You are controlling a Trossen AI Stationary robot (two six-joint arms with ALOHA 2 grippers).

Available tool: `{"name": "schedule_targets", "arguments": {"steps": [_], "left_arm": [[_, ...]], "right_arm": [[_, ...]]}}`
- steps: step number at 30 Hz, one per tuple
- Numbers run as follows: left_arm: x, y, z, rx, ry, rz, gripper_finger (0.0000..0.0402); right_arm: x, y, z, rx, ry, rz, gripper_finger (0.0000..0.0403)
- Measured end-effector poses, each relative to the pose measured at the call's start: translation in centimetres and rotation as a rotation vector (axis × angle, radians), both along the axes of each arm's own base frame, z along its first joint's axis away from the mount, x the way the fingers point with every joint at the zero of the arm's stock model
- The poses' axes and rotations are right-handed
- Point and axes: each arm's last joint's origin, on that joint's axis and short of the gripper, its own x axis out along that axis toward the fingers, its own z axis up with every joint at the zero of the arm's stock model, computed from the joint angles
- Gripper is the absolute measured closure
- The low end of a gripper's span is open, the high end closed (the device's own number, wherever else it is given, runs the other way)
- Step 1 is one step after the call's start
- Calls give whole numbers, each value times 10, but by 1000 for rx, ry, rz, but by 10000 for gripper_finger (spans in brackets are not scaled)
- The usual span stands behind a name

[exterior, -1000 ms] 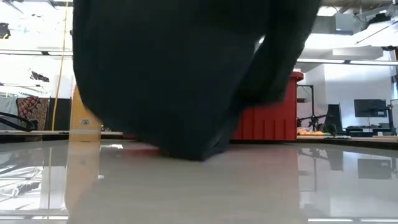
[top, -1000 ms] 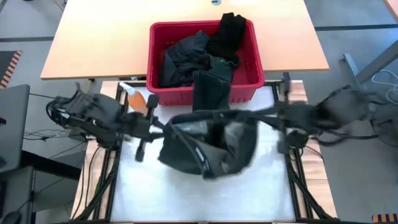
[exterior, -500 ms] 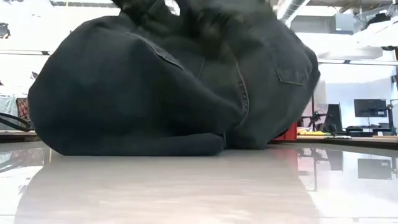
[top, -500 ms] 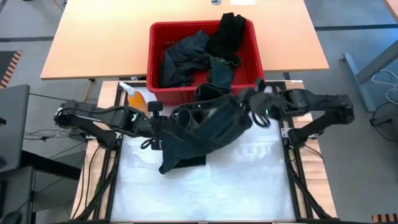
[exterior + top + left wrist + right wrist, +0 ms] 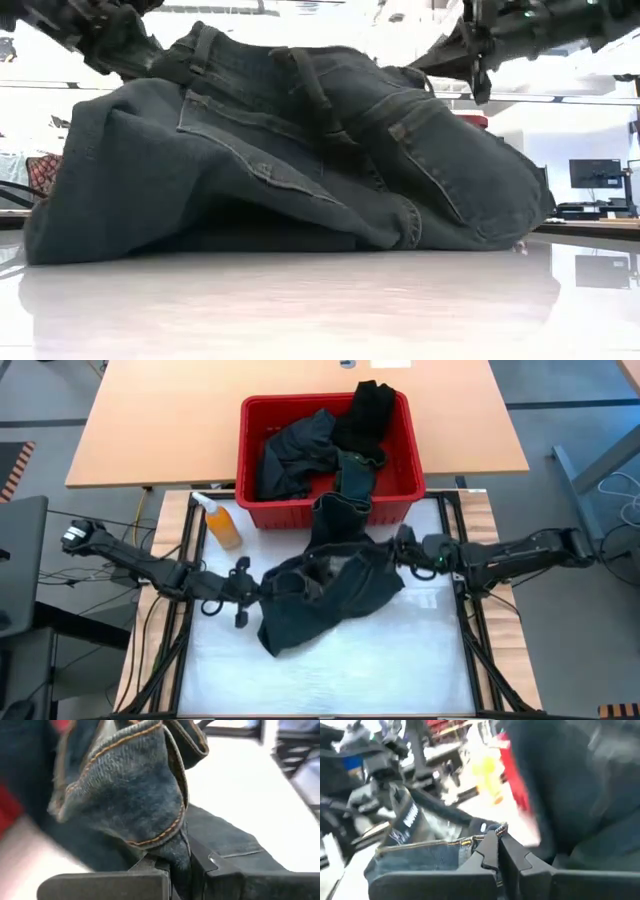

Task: Fold Laundry from Bin
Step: Fold the dark blue jeans

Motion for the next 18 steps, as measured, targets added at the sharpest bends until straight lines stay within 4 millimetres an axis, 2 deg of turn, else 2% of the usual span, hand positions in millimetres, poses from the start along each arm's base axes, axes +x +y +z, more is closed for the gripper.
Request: {"name": "schedule_targets", "arguments": {"steps": [5,10,14,18], "left_arm": [[-8,-6,-22,49,40,-126,393],[-13,-10,-33,28,84,-210,393],[-13,-11,-31,66,79,-244,393],[-6,-14,-8,173,-15,-291,393]], "right_arm": [[4,43,-25,26,130,237,382],[1,87,-36,71,149,397,382],[-4,110,-30,112,49,441,382],[-10,125,-11,51,-137,516,382]]}}
